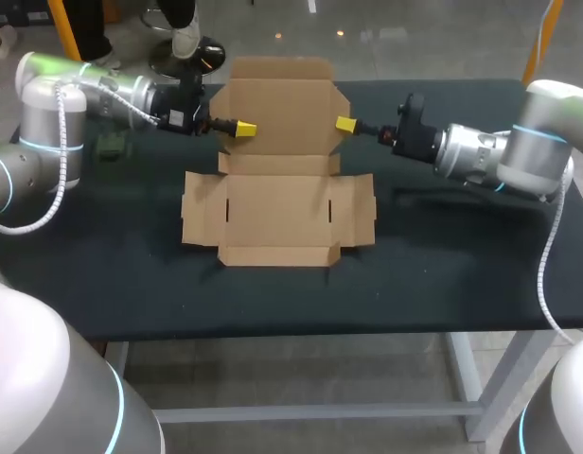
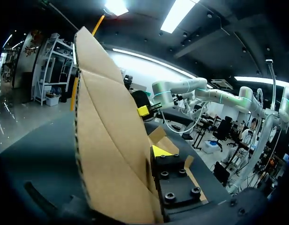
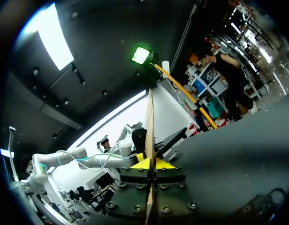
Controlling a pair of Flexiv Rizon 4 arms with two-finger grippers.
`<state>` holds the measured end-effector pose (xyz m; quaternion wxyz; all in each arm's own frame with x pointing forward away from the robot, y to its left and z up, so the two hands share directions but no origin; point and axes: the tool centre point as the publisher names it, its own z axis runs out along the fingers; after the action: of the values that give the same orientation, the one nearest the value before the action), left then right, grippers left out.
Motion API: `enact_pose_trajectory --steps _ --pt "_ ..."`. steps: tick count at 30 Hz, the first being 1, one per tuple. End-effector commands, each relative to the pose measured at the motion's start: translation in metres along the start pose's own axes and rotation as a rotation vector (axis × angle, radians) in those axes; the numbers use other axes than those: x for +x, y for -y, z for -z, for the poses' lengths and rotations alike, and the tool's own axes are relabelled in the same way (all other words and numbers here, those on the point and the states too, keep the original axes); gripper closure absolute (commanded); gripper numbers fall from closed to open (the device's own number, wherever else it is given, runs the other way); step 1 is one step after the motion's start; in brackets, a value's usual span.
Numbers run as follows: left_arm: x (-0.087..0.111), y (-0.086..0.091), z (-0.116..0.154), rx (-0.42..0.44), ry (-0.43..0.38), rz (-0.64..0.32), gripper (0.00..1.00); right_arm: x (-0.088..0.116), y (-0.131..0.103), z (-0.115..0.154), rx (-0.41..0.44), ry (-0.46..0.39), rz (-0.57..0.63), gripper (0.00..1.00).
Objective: Assemble the packaging by folding the flat box into shape, placing the metal phone stand inside, and closing the box properly
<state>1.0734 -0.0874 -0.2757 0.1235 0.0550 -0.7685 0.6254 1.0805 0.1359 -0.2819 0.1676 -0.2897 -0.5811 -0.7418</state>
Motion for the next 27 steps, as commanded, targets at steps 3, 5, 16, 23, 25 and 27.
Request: enact_pose_trajectory --steps 3,5,16,23,25,27 --pt "-0.006 -0.002 -0.002 0.008 -0.033 0.001 1.00 -0.003 0.000 -0.004 -0.004 -0.013 0.004 1.00" --pt "-0.006 -0.002 -0.002 0.008 -0.039 -0.001 1.00 -0.002 0.000 -0.004 -0.005 -0.013 0.007 1.00" --pt "-0.013 0.000 -0.004 0.002 -0.050 -0.005 1.00 0.001 -0.005 -0.003 0.012 0.009 0.012 0.50" --pt "-0.022 0.005 -0.001 -0.003 -0.036 -0.001 1.00 0.015 -0.011 0.008 0.058 0.084 0.046 0.50" --pt "-0.026 0.006 0.000 -0.005 -0.029 0.001 1.00 0.018 -0.012 0.013 0.067 0.115 0.055 0.51" --pt "-0.029 0.008 0.001 -0.004 -0.022 0.003 1.00 0.022 -0.012 0.020 0.075 0.147 0.065 0.52"
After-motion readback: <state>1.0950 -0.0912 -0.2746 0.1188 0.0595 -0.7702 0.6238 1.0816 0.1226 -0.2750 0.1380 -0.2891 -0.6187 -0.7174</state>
